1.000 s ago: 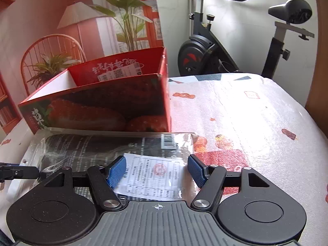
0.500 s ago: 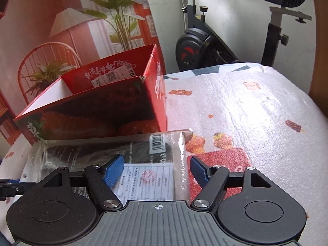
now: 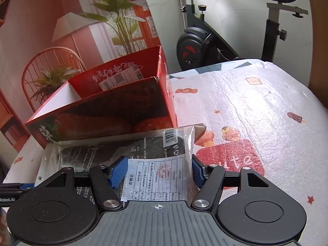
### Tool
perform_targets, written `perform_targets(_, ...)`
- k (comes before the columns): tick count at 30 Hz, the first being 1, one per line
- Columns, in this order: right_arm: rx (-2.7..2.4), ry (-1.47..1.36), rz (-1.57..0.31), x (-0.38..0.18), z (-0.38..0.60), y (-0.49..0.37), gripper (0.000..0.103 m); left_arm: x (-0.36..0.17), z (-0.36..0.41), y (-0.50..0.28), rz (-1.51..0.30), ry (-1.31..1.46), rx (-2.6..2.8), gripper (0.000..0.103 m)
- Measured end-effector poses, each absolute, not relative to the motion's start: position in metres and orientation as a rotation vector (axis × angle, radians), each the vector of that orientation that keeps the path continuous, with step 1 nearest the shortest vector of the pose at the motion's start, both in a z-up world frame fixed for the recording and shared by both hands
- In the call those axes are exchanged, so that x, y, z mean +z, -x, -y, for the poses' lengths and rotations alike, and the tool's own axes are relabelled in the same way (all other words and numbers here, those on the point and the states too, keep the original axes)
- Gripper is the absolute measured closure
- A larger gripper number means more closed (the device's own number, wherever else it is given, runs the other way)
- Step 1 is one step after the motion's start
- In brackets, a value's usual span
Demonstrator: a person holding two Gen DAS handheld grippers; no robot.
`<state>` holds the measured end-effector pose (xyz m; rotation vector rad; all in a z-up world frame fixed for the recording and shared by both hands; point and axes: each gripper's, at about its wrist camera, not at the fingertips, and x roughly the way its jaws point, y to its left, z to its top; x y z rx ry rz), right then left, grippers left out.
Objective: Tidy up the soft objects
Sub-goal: 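Close the right gripper on the edge of the clear bag, then lift the clear bag with the right gripper toward the red box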
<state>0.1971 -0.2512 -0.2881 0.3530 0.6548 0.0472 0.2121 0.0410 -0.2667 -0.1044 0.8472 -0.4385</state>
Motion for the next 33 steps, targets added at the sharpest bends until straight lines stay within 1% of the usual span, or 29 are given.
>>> perform_targets(5, 0.054, -0.347, -0.635, -0.28, 0.246, -0.19, 0.042, -0.267, -0.041, -0.214, -0.857, 0.106, -0.438, 0.047)
perform_targets(13, 0.087, -0.359, -0.6, -0.265, 0.246, -0.181, 0.047, -0.262, -0.049, -0.212, -0.862, 0.153, -0.434, 0.047)
perform_targets(17, 0.103, -0.364, -0.588, -0.26, 0.242, -0.179, 0.05, -0.254, -0.059, -0.205, -0.837, 0.18, -0.437, 0.047)
perform_targets(26, 0.156, -0.35, -0.53, -0.238, 0.23, -0.178, 0.056, -0.22, -0.081, -0.191, -0.712, 0.197, -0.423, 0.047)
perform_targets(33, 0.186, -0.304, -0.451, -0.199, 0.229, -0.192, 0.058, -0.18, -0.085, -0.2, -0.603, 0.197, -0.452, 0.048)
